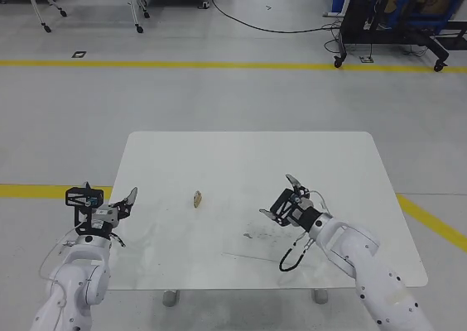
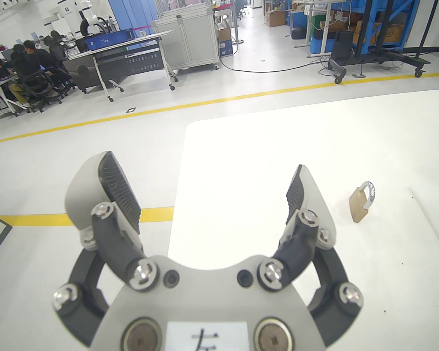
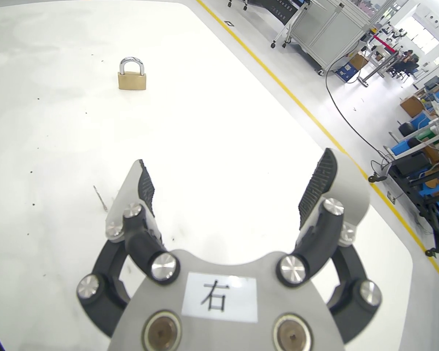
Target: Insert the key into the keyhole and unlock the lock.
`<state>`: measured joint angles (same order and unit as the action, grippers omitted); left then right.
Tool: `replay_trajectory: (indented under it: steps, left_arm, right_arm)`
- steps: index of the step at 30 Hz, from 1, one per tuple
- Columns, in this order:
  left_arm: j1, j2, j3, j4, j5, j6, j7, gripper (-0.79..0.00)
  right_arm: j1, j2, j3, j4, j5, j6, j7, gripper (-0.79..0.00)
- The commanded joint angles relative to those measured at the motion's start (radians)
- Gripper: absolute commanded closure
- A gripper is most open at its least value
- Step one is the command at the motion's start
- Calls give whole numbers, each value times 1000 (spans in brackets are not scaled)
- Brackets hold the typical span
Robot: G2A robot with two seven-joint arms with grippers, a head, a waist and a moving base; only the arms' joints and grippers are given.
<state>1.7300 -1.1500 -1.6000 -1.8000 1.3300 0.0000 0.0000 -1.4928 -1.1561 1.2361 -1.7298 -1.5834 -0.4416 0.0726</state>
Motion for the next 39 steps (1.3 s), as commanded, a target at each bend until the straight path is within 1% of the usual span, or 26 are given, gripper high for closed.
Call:
replay_trajectory:
  steps: [1, 3, 4, 5, 6, 7, 8, 10, 12, 15, 20, 22, 24, 25, 26, 27, 28, 33, 34, 39]
  left_arm:
    - [0, 0, 0, 0, 0, 0, 0, -785]
    - [0, 0, 0, 0, 0, 0, 0, -785]
    - [0, 0, 0, 0, 0, 0, 0, -785]
    - [0, 0, 0, 0, 0, 0, 0, -785]
    - [0, 0, 0, 0, 0, 0, 0, -785]
    - [0, 0, 0, 0, 0, 0, 0, -785]
    - [0, 0, 0, 0, 0, 0, 0, -785]
    - [0, 0, 0, 0, 0, 0, 0, -785]
    - [0, 0, 0, 0, 0, 0, 0, -785]
    - [0, 0, 0, 0, 0, 0, 0, -785]
    - [0, 0, 0, 0, 0, 0, 0, -785]
    - [0, 0, 0, 0, 0, 0, 0, -785]
    - [0, 0, 0, 0, 0, 0, 0, -785]
    - [0, 0, 0, 0, 0, 0, 0, -785]
    - [0, 0, 0, 0, 0, 0, 0, -785]
    - [0, 0, 0, 0, 0, 0, 0, -785]
    - [0, 0, 0, 0, 0, 0, 0, -785]
    - [0, 0, 0, 0, 0, 0, 0, -785]
    - [0, 0, 0, 0, 0, 0, 0, -785]
    - [0, 0, 0, 0, 0, 0, 0, -785]
  right_arm:
    - [65, 4, -11, 74, 37, -243, -25, -785]
    - [146, 5, -34, 142, 54, -383, -10, -785]
    - [167, 5, -43, 159, 49, -418, 4, -785]
    - [197, 5, -58, 182, 45, -461, 29, -767]
    - [224, 3, -74, 201, 42, -489, 59, -517]
    - [255, 0, -102, 216, 31, -517, 111, -363]
    - [268, -2, -118, 220, 22, -527, 143, -323]
    - [301, -11, -165, 231, 35, -541, 234, -289]
    - [328, -17, -192, 247, 79, -571, 287, -262]
    - [360, -22, -235, 276, 143, -571, 355, -277]
    - [425, -38, -328, 346, 259, -571, 480, -339]
    - [444, -43, -359, 363, 298, -571, 507, -332]
    - [453, -44, -373, 372, 318, -571, 520, -292]
    - [457, -45, -380, 376, 327, -571, 527, -246]
    - [462, -45, -386, 379, 332, -571, 535, -172]
    - [465, -46, -391, 382, 337, -571, 543, -65]
    - [468, -46, -395, 384, 342, -570, 550, 0]
    - [474, -47, -415, 364, 353, -550, 593, 0]
    - [467, -44, -410, 344, 349, -528, 600, 0]
    - [430, -25, -376, 245, 296, -493, 600, 0]
